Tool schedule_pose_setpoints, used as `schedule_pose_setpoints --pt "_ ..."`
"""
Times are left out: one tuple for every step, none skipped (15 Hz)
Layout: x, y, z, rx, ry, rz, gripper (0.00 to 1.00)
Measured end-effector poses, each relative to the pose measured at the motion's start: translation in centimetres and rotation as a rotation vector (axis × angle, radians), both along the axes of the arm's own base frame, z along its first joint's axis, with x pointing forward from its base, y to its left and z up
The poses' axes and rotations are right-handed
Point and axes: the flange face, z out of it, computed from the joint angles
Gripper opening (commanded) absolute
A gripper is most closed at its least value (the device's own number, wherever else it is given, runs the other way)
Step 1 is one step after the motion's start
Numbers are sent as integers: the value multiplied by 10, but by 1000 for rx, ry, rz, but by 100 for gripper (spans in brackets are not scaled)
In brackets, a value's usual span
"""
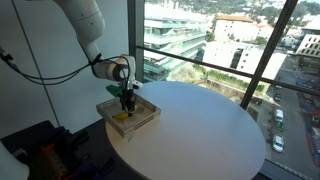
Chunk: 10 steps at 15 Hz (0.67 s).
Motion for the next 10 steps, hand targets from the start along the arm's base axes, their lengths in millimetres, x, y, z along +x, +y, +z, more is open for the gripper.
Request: schedule_pose_setpoints --pt "0 0 -1 0 0 0 100" --pt "1 0 -1 -1 0 0 100" --pt "1 0 -1 -1 0 0 100" --pt "1 0 -2 -1 0 0 100" --pt "1 0 -2 -1 1 0 100" --pt "2 -1 -3 -2 1 -1 100" --pt "2 -1 -4 -2 2 -1 100" --pt "2 -1 -5 -3 4 -1 100" --pt "1 -1 -6 -4 5 -1 100" --pt "1 -1 -7 -4 6 -1 77"
